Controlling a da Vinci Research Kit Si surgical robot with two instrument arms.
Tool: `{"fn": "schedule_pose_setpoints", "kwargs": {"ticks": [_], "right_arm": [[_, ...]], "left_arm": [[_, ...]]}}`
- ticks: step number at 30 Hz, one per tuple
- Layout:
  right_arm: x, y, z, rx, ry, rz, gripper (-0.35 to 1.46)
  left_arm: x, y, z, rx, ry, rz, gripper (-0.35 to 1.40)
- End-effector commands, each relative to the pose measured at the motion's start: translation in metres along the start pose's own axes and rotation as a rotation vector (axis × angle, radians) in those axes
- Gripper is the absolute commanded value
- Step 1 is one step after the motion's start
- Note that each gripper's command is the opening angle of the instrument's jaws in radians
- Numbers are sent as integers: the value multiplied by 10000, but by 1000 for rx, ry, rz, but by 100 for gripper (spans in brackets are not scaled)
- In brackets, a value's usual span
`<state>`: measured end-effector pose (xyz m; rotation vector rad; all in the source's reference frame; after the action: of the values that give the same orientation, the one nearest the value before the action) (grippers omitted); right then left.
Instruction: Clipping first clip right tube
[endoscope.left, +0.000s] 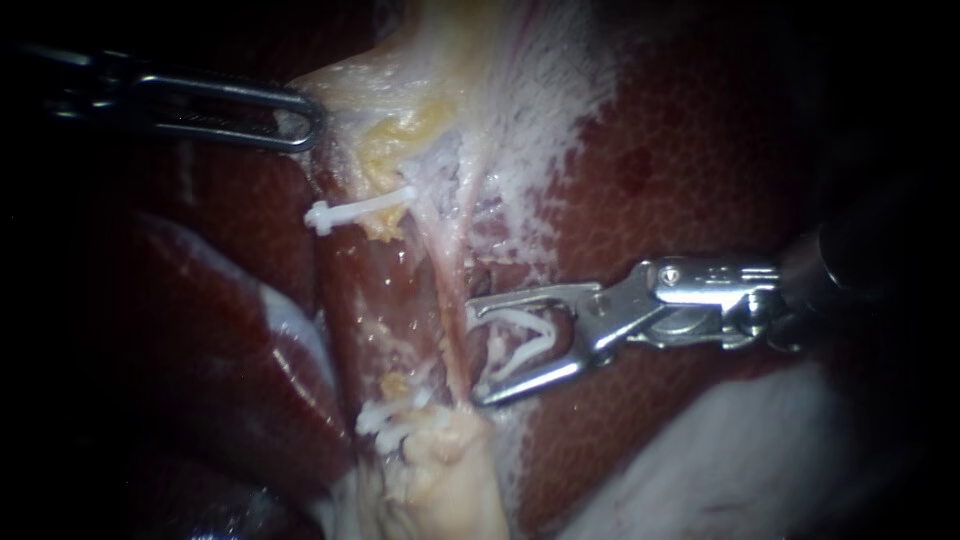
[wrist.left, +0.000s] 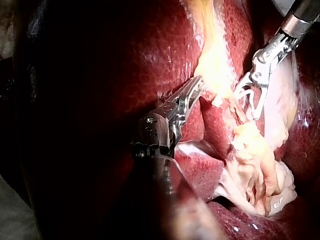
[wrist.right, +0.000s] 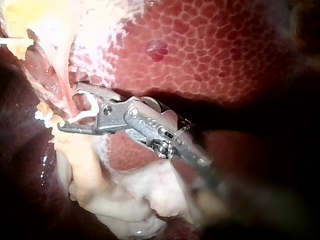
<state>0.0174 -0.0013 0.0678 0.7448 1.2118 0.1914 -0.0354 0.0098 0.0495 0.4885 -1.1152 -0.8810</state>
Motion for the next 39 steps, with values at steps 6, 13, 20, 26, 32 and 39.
{"fn": "schedule_pose_setpoints", "kwargs": {"ticks": [6, 13, 20, 26, 32, 39], "right_arm": [[8, -15, 12, 62, 46, 39, 55], [17, -28, 19, 136, 88, 93, 54], [19, -39, 16, 174, 83, 150, 53], [17, -39, 13, 178, 82, 190, 49], [9, -41, 13, 184, 76, 261, 40], [14, -30, 6, 187, 75, 314, -28]], "left_arm": [[0, 0, 0, -1, 0, 0, -30], [0, 0, 1, -1, 0, 0, -30], [0, 0, 0, -1, 0, 0, -30], [0, 0, 0, -1, 0, 0, -30], [1, 0, 0, -1, 0, 0, -30], [1, 0, 0, -1, 0, 0, -30]]}}
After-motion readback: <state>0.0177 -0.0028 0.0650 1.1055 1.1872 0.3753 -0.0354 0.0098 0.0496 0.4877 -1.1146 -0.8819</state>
